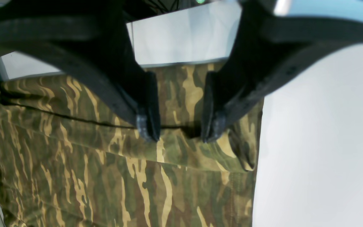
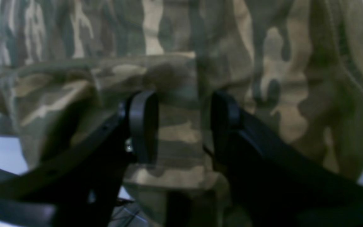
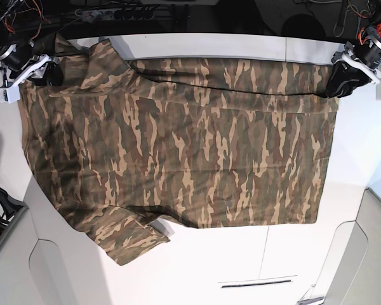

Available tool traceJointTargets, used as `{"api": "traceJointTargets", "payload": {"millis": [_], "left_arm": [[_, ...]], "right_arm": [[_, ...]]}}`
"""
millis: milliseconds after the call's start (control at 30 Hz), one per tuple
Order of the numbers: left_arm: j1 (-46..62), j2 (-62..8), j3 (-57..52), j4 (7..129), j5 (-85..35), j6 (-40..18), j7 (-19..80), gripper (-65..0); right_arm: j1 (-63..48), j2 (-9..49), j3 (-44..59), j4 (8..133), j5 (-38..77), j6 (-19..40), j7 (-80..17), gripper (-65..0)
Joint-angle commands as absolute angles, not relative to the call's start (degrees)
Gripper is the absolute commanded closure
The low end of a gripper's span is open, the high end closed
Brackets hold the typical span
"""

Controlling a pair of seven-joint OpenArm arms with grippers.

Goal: Fold the T-shirt properly
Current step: 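Regrasp the shirt edge with both grippers and smooth it flat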

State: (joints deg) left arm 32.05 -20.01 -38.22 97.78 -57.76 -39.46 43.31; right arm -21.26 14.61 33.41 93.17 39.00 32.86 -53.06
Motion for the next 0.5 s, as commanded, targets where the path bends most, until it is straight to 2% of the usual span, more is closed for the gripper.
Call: {"api": "traceJointTargets", "payload": {"millis": [0,100,200,267,467], "left_arm": [[32.25,-20.93,-38.7,98.67,-59.02,-40.0,42.48,-25.8],[32.23,-20.93,-38.7,98.67,-59.02,-40.0,42.48,-25.8],[32.25,-20.93,-38.7,98.67,-58.94,-40.0,42.48,-25.8],[32.23,-20.95,-38.7,98.67,-58.94,-40.0,42.48,-25.8],[32.25,-20.93,-38.7,98.67,-58.94,-40.0,42.7,-25.8]], "right_arm": [[-21.15,15.4,33.71,93.56,40.4,33.28,-52.9,-28.2],[-21.1,15.42,33.71,93.62,42.35,33.32,-53.15,-26.7],[-21.08,15.4,33.71,93.65,43.11,33.87,-53.15,-13.7],[-20.88,15.42,33.71,93.65,43.11,33.87,-53.15,-8.3],[-19.81,15.42,33.71,93.65,43.09,33.87,-53.19,-8.0]]}}
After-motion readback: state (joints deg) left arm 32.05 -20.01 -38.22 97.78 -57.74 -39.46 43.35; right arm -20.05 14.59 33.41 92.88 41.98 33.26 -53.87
